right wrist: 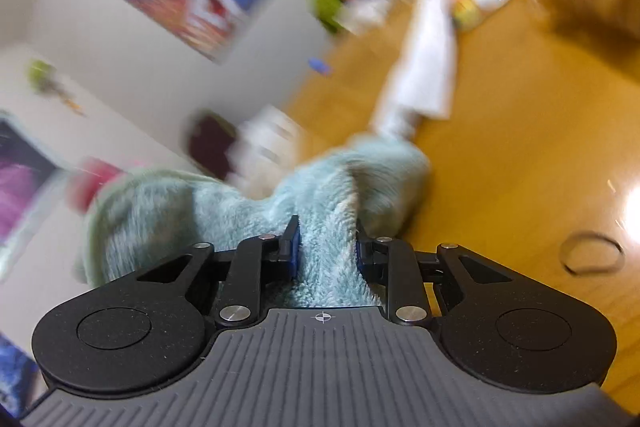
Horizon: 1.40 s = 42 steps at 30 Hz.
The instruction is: Clean container
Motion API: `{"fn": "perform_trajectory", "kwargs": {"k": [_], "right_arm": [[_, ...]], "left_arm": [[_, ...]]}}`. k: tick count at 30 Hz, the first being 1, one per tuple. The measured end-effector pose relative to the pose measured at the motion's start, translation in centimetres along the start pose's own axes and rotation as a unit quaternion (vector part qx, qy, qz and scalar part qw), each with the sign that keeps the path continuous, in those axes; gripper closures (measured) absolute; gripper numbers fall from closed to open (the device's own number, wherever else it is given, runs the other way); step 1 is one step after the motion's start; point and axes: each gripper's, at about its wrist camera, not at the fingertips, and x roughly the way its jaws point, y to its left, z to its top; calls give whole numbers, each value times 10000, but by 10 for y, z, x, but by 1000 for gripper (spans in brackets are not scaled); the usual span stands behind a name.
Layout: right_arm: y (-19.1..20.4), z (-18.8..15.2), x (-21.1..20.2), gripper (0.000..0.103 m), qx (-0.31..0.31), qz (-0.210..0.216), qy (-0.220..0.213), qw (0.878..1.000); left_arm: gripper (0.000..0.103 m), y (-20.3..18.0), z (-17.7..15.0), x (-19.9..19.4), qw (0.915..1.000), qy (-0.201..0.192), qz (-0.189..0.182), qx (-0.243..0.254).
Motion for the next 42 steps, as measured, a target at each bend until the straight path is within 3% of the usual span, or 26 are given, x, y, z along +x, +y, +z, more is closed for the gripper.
{"fn": "perform_trajectory", "kwargs": {"k": [2, 4, 8, 11, 16, 18, 21, 26, 28, 35, 39, 42], "right_arm": [[5, 4, -19, 76, 65, 654, -331, 9973], [6, 6, -25, 76, 93, 835, -432, 9955], [-7, 0, -1, 76, 198, -105, 146, 9996], [-10, -8, 20, 76, 1, -814, 584, 9950], [-1, -8, 10, 76, -255, -841, 305, 9957], [1, -7, 5, 76, -273, -778, 106, 9965], [-2, -1, 4, 76, -226, -726, -113, 9970], [-1, 2, 4, 75, -186, -584, -281, 9977], [1, 2, 6, 75, -192, -563, -277, 9978], [8, -1, 15, 75, -289, -546, -116, 9980], [13, -1, 13, 72, -333, -617, -73, 9975], [15, -1, 11, 72, -388, -678, -20, 9969]], "left_arm": [[26, 3, 0, 3, 10000, -12, -44, 12], [26, 5, 0, 7, 10000, -28, -65, 39], [26, 16, -2, 17, 10000, -36, -60, 48], [25, 23, -4, 24, 10000, -26, -35, 39], [12, 29, -2, 27, 9992, 234, 289, 134], [11, 35, -1, 26, 9982, 382, 434, 158], [14, 48, 1, 23, 9985, 377, 374, 106], [34, 61, 1, 24, 9995, 270, -28, 161], [37, 60, 1, 25, 9994, 262, 6, 220], [36, 51, 2, 37, 9993, 146, 273, 208], [27, 60, 1, 55, 9997, 91, 220, 33], [27, 70, -4, 72, 9998, 102, 154, -13]]}}
